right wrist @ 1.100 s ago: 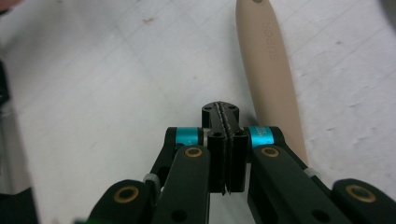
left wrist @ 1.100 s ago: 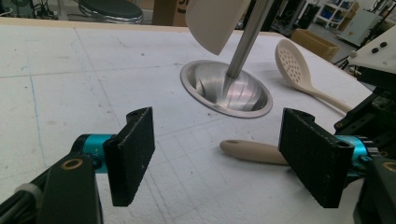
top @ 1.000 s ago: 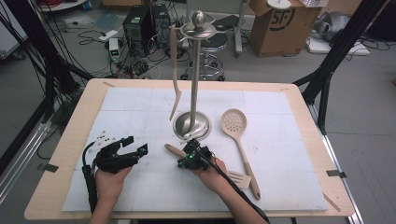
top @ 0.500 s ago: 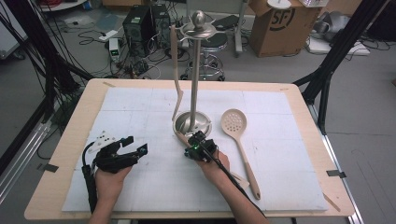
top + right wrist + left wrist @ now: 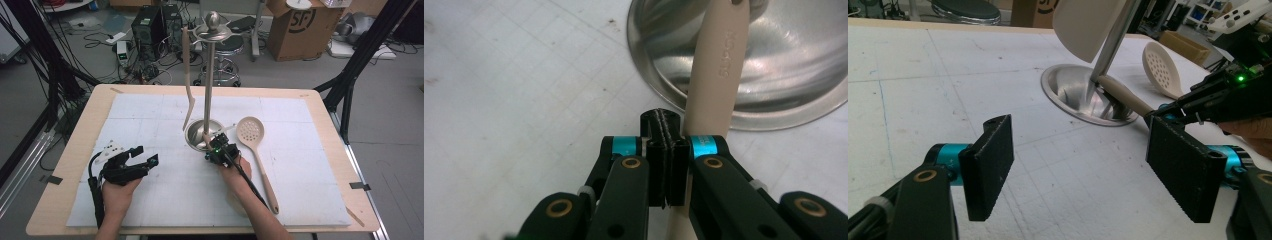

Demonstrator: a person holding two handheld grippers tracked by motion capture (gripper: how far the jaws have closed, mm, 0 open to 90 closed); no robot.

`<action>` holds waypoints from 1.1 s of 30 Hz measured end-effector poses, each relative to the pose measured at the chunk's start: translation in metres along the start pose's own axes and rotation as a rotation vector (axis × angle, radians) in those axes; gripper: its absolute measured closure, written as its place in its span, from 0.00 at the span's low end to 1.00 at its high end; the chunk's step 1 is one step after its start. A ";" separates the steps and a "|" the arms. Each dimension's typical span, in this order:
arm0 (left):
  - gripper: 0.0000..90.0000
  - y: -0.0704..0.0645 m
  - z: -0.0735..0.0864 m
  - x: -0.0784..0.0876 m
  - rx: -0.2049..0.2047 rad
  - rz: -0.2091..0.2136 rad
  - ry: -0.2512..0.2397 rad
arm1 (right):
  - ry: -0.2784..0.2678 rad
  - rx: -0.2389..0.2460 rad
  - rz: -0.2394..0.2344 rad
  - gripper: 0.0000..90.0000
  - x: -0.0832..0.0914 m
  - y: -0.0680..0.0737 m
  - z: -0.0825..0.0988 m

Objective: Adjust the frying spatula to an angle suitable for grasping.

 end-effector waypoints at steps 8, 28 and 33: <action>0.31 -0.001 0.001 0.000 0.001 0.004 0.004 | -0.020 -0.041 -0.067 0.95 0.011 0.003 0.003; 0.31 -0.004 0.002 -0.003 -0.005 0.010 0.011 | -0.048 -0.169 -0.058 0.61 0.045 -0.007 0.027; 0.31 -0.005 0.001 -0.003 -0.007 0.012 0.012 | -0.034 -0.172 -0.031 0.59 0.045 -0.011 0.034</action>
Point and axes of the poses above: each handheld gripper's, and its own axes: x roughly backward along the jaws, z roughly out of its underside, y roughly to its left, the point moved 8 cm from there along -x, roughly forward along the jaws, and after that the axes turned 6 degrees about -y, right-handed, at the moved point
